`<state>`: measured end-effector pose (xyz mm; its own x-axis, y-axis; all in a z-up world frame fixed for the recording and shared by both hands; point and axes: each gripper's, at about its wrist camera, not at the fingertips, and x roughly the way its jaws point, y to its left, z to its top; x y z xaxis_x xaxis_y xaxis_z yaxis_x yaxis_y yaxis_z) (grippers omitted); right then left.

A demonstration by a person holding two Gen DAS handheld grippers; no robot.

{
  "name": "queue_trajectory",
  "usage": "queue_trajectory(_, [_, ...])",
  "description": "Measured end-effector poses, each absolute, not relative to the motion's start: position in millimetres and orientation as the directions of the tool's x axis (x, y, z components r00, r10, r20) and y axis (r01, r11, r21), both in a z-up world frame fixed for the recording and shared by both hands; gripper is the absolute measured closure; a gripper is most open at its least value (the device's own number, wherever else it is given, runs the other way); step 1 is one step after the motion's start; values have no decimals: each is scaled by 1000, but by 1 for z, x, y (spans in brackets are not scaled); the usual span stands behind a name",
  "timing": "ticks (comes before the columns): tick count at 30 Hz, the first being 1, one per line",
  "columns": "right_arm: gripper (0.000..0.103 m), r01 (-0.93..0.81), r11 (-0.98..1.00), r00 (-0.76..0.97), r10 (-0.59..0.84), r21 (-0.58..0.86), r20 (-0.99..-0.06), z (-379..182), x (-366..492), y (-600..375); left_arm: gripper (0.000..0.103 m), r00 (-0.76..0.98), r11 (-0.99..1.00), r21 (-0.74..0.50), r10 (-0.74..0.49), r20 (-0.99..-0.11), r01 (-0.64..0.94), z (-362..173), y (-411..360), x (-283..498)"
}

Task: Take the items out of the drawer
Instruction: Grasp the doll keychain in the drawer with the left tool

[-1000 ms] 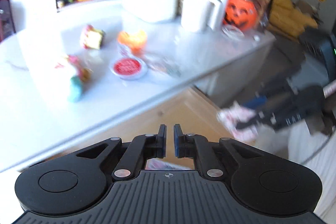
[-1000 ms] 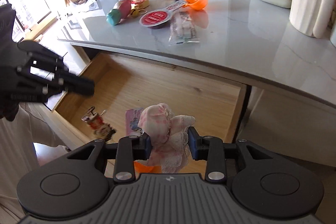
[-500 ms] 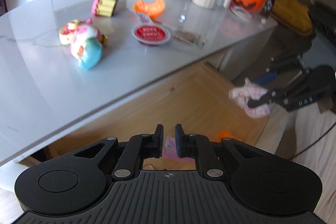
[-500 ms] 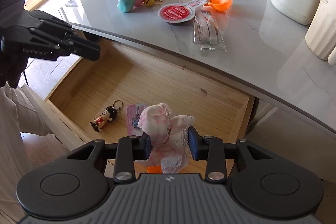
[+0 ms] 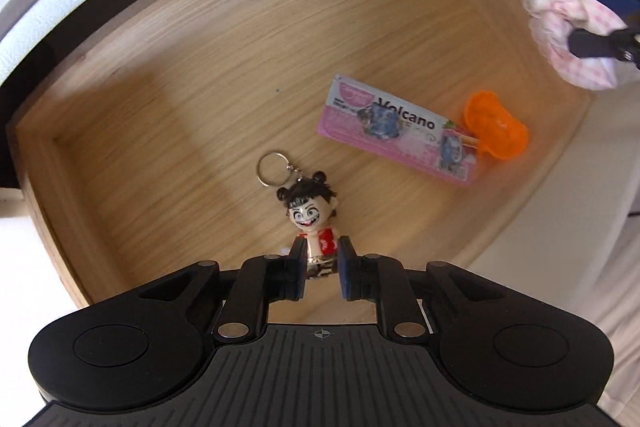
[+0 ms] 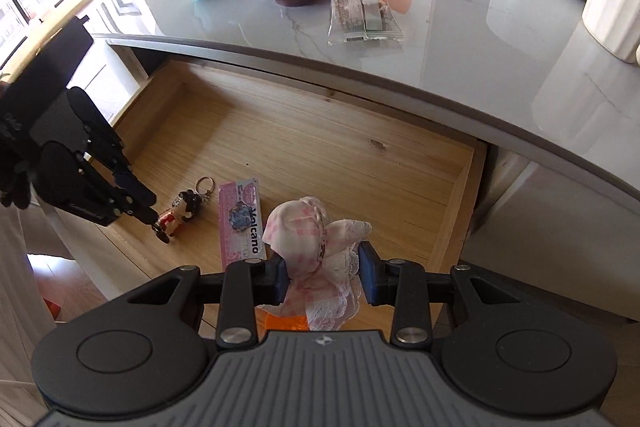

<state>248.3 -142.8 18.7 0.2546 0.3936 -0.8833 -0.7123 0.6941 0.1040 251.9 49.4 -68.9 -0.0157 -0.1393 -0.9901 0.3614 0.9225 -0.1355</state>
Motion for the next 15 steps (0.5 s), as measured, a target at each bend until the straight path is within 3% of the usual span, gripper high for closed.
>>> queue_trajectory(3, [69,-723,678,245,431,132,-869,25,247,-143,85,-59,929,-113,-98,-993,354,-83,41,263])
queue_trajectory(5, [69,-732,666,238,448,144,-861,28,246,-143,68,-102,918,-90,-54,-993,387,-94,35,265])
queue_trajectory(15, [69,-745,649,240,478,155,-845,34,240,-145,69,-98,880,-52,-6,-995,472,-104,19,271])
